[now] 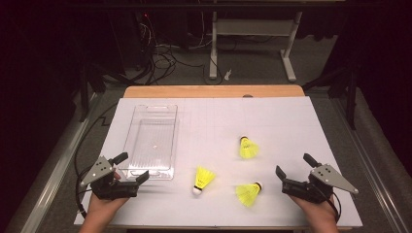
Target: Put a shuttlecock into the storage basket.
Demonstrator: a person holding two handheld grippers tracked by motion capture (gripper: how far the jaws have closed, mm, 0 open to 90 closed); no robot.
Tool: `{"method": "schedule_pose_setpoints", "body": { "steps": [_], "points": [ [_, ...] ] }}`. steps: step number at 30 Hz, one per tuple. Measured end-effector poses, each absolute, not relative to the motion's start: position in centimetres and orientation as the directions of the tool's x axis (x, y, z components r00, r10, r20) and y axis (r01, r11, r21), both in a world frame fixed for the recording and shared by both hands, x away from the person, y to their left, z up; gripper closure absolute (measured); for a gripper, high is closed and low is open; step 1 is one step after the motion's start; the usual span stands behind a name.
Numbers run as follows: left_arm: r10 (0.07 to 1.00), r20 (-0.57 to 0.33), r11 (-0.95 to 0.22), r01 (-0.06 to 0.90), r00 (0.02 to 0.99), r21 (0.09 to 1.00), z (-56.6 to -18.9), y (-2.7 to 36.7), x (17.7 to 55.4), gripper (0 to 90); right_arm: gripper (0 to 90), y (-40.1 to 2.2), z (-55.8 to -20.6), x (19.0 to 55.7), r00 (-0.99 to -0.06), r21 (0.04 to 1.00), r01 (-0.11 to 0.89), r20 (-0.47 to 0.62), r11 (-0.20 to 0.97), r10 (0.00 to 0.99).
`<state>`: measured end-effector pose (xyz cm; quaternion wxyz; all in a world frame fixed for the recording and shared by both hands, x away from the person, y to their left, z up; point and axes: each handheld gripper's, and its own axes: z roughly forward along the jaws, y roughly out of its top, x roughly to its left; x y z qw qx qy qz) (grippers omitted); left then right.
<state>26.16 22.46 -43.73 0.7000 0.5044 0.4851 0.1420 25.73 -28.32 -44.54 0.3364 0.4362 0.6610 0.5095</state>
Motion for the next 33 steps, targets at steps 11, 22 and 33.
{"method": "schedule_pose_setpoints", "body": {
  "steps": [11, 22, 33],
  "points": [
    [0.689, -0.533, 0.450, 0.287, 0.490, 0.846, -43.7, 22.5, 26.1, 0.1, 0.2, -28.2, -44.6, 25.7, -0.400, 0.967, 0.233, 0.000, 0.102, 0.916],
    [0.697, -0.524, 0.438, 0.288, 0.489, 0.851, -43.7, 22.6, 26.1, 0.2, 0.2, -28.2, -44.6, 25.7, -0.402, 0.967, 0.228, -0.010, 0.110, 0.916],
    [0.721, -0.514, 0.437, 0.270, 0.464, 0.858, -43.6, 23.6, 26.2, 0.2, 0.2, -28.3, -44.5, 25.4, -0.399, 0.967, 0.230, -0.011, 0.111, 0.917]
  ]
}}
